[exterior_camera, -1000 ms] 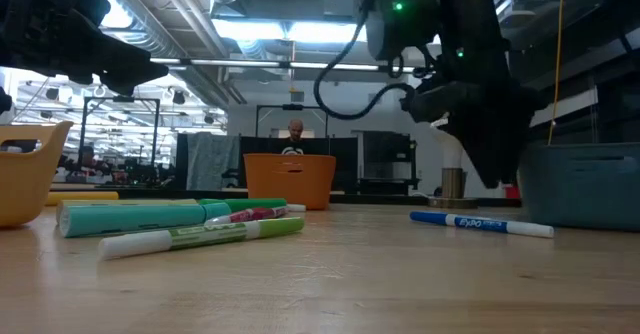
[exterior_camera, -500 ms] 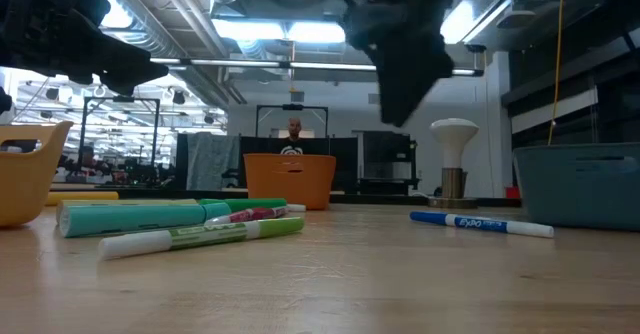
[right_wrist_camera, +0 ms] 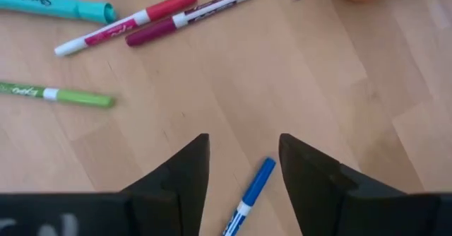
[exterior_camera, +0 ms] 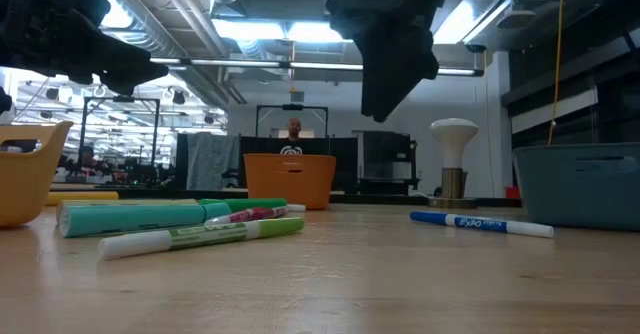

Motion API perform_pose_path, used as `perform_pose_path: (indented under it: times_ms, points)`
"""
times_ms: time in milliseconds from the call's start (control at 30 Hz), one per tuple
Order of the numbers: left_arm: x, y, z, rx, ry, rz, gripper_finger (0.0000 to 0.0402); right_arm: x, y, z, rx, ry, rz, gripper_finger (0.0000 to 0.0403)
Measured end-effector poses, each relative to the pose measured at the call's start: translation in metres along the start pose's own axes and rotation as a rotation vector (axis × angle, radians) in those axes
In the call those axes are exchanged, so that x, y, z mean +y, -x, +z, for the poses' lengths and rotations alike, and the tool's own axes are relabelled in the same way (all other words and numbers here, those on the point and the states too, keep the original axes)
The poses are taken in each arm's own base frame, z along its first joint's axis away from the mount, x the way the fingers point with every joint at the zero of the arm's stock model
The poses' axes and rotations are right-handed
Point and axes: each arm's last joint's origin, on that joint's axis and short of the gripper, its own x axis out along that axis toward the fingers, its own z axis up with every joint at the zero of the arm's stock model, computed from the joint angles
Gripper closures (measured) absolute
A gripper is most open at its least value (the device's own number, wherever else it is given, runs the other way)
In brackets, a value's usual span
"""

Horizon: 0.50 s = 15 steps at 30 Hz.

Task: Pick & Place Markers
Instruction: Put the blue marker pen into the yellow bin

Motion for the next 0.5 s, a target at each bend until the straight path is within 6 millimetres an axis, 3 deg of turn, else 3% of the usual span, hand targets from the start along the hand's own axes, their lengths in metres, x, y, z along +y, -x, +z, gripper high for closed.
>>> perform_pose_path:
  times_ms: [333,500]
  points:
    - [0.0000,0.0000,0.0001,0.000,0.000,0.000,0.0187,0.0037,0.0015,-0.0074,0.051,0.034,0.006,0.0233]
    - [0.0000,0.0000,0.0001,0.000,0.000,0.000,0.0187,0.0066,0.0020,-0.0093,0.064,0.137,0.033,0.0233]
